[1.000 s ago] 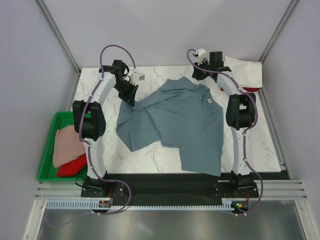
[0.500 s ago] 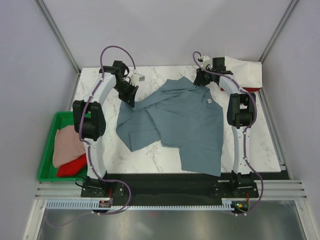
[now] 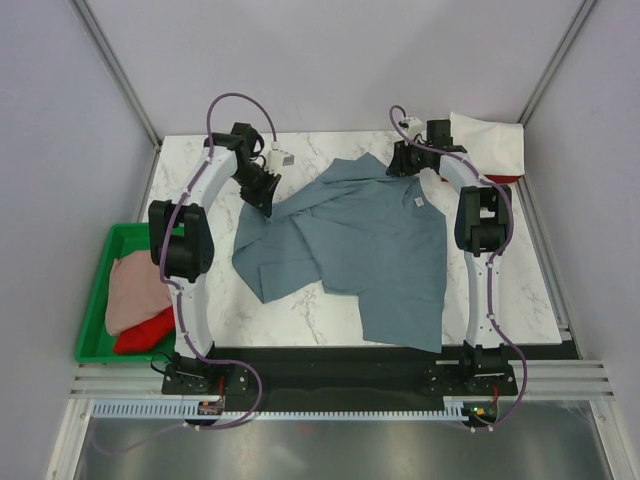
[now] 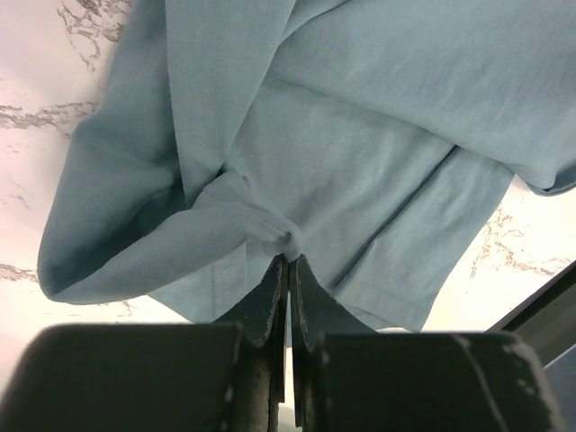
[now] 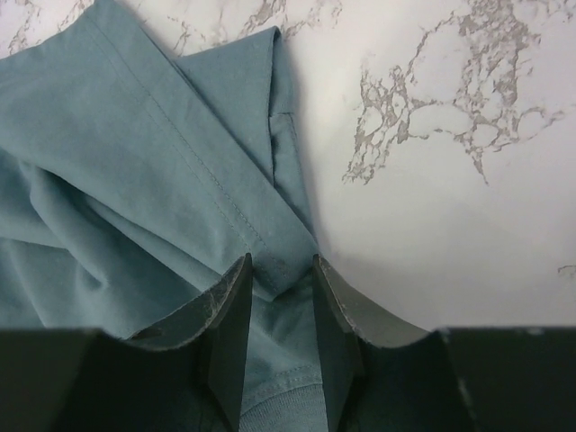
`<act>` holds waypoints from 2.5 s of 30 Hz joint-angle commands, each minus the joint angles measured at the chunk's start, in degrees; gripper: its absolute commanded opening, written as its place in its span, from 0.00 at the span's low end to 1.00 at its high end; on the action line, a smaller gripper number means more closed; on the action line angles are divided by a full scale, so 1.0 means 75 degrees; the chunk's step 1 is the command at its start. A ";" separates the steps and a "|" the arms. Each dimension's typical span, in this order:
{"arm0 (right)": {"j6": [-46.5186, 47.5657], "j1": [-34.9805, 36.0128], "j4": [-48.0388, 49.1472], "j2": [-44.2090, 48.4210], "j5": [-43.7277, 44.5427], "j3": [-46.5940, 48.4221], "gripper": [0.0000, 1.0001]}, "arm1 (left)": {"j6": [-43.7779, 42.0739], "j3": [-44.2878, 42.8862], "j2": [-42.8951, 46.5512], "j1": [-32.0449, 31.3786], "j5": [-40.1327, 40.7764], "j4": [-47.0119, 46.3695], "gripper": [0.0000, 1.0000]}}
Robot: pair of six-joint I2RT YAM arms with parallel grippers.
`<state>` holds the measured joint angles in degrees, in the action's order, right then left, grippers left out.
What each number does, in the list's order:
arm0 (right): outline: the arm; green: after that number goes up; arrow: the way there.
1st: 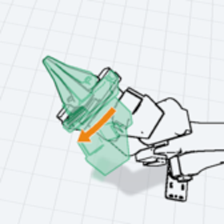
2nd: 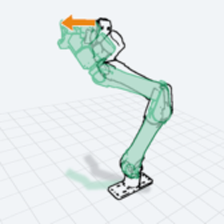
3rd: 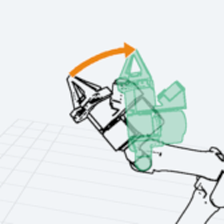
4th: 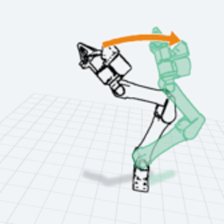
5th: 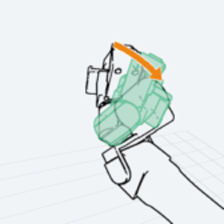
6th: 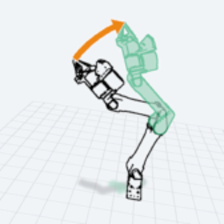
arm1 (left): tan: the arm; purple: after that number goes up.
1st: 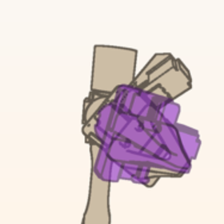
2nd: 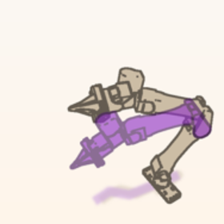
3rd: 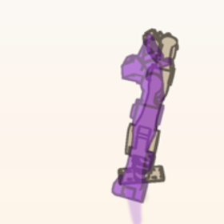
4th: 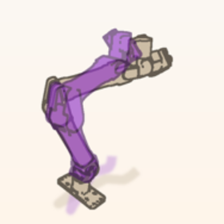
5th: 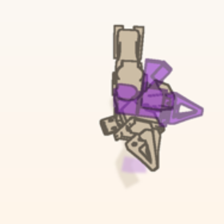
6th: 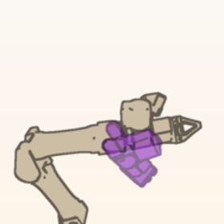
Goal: Fold and stack the t-shirts
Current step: Flatten the tshirt out
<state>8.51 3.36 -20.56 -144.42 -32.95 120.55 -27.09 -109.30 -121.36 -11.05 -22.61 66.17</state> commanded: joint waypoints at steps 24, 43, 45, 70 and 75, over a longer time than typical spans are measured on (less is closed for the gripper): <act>0.0071 -0.0014 0.0807 -0.0034 0.0291 0.0836 0.06 | -0.0114 -0.0509 -0.0084 -0.0308 0.0366 0.0037 0.04; 0.0295 -0.0037 0.1639 0.1186 0.0561 0.1739 0.09 | -0.0278 -0.2818 -0.0025 0.0067 0.0800 -0.0198 0.02; 0.0248 -0.0037 0.1686 0.1186 0.0712 0.1623 0.12 | -0.0255 -0.2806 -0.0014 0.0067 0.0777 -0.0198 0.02; 0.0107 -0.0248 0.1756 -0.0770 0.1651 0.1786 0.41 | -0.0021 -0.1835 0.0174 0.0044 0.0566 -0.0139 0.06; 0.0084 -0.0248 0.1663 -0.0795 0.1616 0.1236 0.34 | -0.0032 -0.1658 -0.0153 -0.0214 0.0437 -0.0081 0.05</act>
<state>10.13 1.08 -9.43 -151.65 -20.56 130.85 -27.14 -121.67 -122.28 -11.20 -17.08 65.87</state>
